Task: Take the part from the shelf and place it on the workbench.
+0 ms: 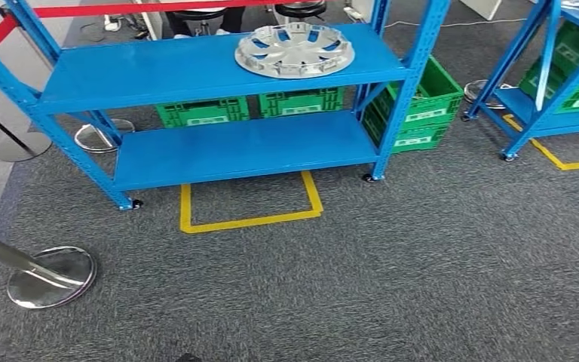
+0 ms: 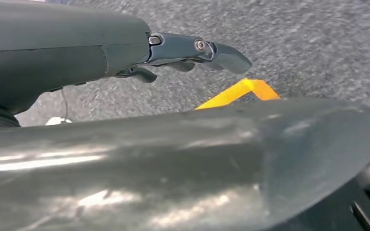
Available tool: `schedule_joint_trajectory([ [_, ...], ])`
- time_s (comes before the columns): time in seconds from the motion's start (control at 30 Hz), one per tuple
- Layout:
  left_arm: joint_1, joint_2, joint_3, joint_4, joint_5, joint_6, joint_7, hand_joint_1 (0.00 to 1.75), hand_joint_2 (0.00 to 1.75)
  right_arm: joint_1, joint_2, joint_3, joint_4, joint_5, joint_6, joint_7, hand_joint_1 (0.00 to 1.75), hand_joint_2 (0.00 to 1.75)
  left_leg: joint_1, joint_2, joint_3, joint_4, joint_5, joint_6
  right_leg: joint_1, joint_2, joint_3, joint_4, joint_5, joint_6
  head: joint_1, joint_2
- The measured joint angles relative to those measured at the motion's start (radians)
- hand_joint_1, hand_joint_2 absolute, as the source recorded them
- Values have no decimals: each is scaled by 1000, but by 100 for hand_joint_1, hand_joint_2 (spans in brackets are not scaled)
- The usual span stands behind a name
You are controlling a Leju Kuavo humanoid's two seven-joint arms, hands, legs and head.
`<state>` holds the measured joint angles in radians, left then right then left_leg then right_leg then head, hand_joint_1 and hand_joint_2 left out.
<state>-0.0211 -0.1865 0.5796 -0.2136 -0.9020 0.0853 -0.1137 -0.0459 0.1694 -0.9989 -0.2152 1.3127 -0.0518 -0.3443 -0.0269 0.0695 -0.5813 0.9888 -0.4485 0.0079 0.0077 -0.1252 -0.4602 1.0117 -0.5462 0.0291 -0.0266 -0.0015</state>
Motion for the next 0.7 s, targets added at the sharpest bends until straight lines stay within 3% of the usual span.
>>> schedule_joint_trajectory([
  [0.03,3,0,0,0,0,1,0,0,0,-2,0,0,0,0,0,0,0,0,4,-16,10,-7,-2,5,-1,-1,11,-1,1,8,0,0],
  [0.1,8,1,1,0,-2,4,-1,0,0,-7,0,0,0,0,0,-1,0,0,13,-41,35,-14,-7,17,-5,46,-4,52,0,20,4,0],
  [0.17,6,-1,1,0,-3,4,-2,0,0,-5,0,-1,0,0,0,-1,0,0,19,-67,58,-15,-20,25,-11,106,-87,180,-24,28,12,0],
  [0.23,5,-2,2,0,-3,4,-3,0,0,4,0,-2,0,0,-1,-1,0,0,25,-100,84,-15,-43,25,-15,121,-184,282,-88,37,16,0],
  [0.3,10,-2,2,0,-3,4,-3,0,0,11,0,-3,0,0,-1,-1,0,0,33,-131,122,-15,-73,18,-20,122,-238,277,-142,47,19,0],
  [0.33,14,-2,2,0,-2,4,-3,0,0,13,0,-3,0,0,0,-1,0,0,37,-144,144,-15,-91,14,-24,122,-249,239,-130,51,21,0],
  [0.37,18,-1,3,1,-2,4,-3,0,0,16,0,-4,1,-1,0,-2,0,0,40,-152,166,-16,-111,9,-28,123,-256,188,-70,56,25,0],
  [0.4,21,-1,4,1,-3,4,-3,0,0,18,0,-4,1,-2,2,-2,0,0,40,-158,187,-13,-133,4,-32,121,-259,133,15,56,31,0],
  [0.43,24,0,5,2,-3,4,-4,0,0,18,0,-5,2,-3,3,-2,0,0,39,-163,207,-14,-156,-3,-33,121,-257,97,91,51,35,0],
  [0.47,24,0,6,2,-3,4,-4,0,0,16,0,-5,2,-4,5,-3,0,0,38,-164,229,-17,-173,-11,-33,121,-253,76,144,43,36,0],
  [0.5,21,1,7,2,-3,4,-5,0,0,12,0,-5,2,-6,7,-4,0,0,37,-164,243,-13,-178,-17,-32,121,-245,71,155,32,36,0],
  [0.53,15,1,7,2,-4,3,-5,0,0,7,0,-6,2,-7,10,-6,0,0,37,-161,241,9,-165,-23,-32,124,-234,75,143,22,31,0],
  [0.57,8,2,7,2,-5,2,-5,0,0,3,1,-6,2,-8,12,-8,0,0,37,-150,219,58,-136,-28,-34,125,-221,73,131,14,28,0],
  [0.63,-3,2,7,2,-6,-1,-6,0,0,-2,1,-6,1,-11,16,-11,0,0,36,-114,117,204,-89,-38,-36,124,-185,59,106,1,20,0],
  [0.67,-3,2,7,2,-6,-2,-6,0,0,-1,1,-7,1,-12,18,-12,0,0,36,-96,63,263,-99,-43,-36,122,-161,49,91,-3,16,0],
  [0.7,-3,2,7,2,-7,-3,-7,0,0,0,1,-7,1,-12,19,-13,0,0,36,-87,35,292,-107,-45,-36,121,-149,44,84,-4,13,0],
])
